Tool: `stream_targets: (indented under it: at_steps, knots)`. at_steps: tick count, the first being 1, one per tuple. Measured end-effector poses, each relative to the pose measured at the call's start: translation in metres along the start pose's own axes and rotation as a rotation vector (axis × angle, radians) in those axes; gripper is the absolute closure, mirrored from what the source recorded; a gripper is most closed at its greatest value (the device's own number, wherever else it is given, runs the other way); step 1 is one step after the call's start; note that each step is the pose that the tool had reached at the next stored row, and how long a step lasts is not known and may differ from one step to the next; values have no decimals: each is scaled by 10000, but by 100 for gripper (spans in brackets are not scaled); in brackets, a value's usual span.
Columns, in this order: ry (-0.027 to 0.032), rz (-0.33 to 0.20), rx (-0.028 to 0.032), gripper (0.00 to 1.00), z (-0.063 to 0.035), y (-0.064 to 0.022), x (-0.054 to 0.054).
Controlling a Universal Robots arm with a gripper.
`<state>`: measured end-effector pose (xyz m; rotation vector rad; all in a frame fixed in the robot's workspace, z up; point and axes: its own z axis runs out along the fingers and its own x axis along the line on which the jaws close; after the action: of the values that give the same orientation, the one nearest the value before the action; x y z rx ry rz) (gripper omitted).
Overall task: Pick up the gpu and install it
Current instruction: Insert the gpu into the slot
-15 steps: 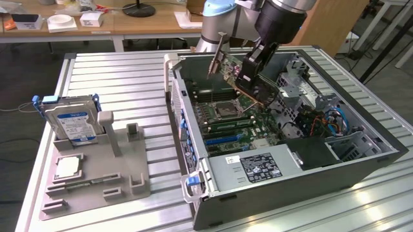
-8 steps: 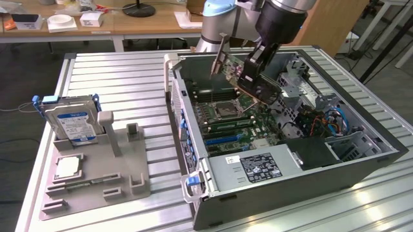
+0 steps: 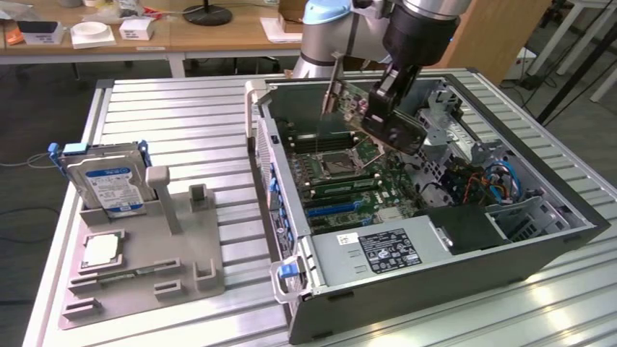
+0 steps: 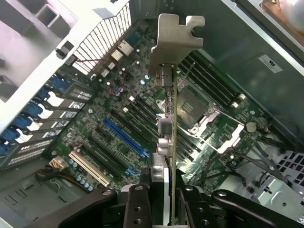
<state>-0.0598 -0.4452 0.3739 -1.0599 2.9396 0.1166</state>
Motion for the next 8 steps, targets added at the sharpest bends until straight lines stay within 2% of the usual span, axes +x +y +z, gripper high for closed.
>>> stream_targets:
  at_steps: [2,3,7,8]
  knots:
    - [-59,-8,52,72,-1,0,0]
    - [-65,-10,56,72,0,0,0]
    - [-64,-9,60,72,0,0,0]
    - [-41,-9,87,72,0,0,1]
